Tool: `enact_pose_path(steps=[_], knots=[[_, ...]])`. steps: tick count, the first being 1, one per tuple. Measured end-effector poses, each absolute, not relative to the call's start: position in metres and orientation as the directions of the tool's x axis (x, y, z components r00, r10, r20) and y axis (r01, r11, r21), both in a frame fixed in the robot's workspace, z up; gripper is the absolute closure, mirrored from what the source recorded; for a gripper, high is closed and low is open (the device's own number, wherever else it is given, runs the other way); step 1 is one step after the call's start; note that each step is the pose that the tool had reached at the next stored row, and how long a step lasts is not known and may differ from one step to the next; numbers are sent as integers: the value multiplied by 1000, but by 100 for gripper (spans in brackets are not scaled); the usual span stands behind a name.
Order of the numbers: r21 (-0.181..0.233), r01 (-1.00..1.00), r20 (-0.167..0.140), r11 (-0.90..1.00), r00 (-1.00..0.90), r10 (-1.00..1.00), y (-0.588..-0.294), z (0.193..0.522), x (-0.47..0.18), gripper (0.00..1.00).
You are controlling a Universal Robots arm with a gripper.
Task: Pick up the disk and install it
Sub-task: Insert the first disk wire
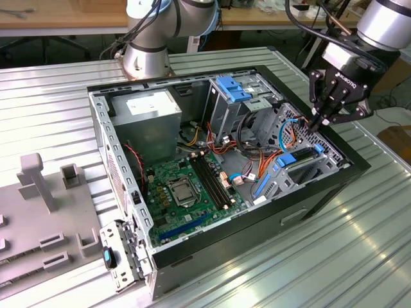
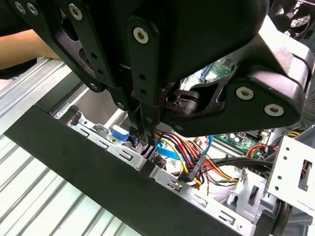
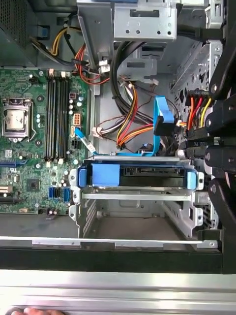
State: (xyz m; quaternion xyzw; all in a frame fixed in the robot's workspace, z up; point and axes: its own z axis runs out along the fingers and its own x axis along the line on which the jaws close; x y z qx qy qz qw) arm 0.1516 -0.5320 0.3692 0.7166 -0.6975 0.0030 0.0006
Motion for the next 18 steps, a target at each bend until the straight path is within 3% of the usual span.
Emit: enact_pose_path(steps=[18], knots=[[-3,-1000,6,-27,27,-1000,-543,368,138,84]])
